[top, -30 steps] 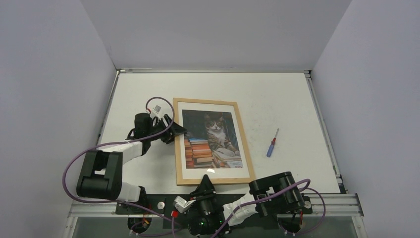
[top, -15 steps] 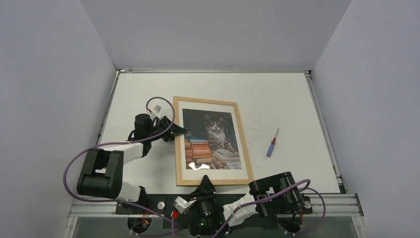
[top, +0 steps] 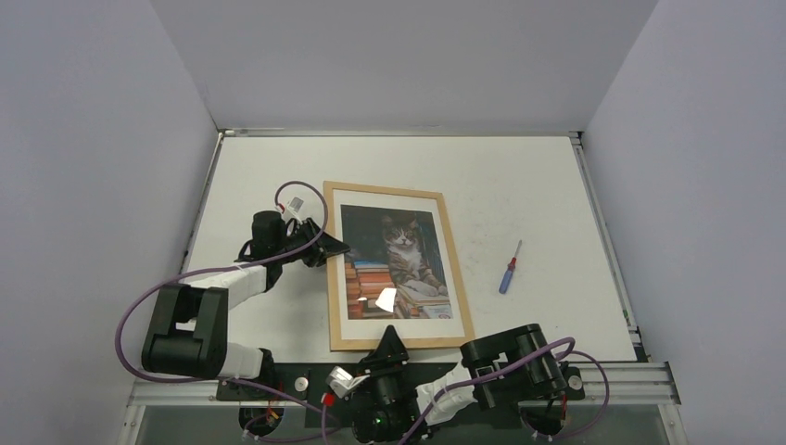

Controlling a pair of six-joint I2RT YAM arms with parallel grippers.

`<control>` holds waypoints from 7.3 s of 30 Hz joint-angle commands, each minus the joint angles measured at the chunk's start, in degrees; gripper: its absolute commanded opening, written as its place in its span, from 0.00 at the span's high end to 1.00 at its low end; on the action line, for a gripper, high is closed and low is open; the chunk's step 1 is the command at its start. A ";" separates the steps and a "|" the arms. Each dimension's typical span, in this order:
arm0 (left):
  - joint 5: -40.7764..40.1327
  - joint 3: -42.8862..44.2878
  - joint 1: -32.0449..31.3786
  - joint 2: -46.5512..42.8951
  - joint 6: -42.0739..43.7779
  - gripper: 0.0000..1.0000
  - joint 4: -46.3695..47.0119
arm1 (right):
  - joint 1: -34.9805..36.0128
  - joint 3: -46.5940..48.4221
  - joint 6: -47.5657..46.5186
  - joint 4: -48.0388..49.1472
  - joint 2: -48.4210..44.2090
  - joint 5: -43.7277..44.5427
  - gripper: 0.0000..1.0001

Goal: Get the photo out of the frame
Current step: Turn over the photo frame at the center of the board, then adjust the photo frame at the center of the board.

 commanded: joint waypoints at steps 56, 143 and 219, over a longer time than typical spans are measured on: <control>-21.75 6.71 0.96 -26.08 9.63 0.03 -24.82 | -1.73 0.77 17.11 -11.04 -14.56 1.32 1.00; -14.05 3.46 3.60 -14.90 13.18 0.05 -25.42 | -16.47 -22.65 143.55 -25.61 -27.84 -17.82 0.83; -15.15 2.48 -1.53 0.92 14.66 0.19 -17.33 | -70.29 -11.19 74.14 -51.91 -46.68 -78.44 0.26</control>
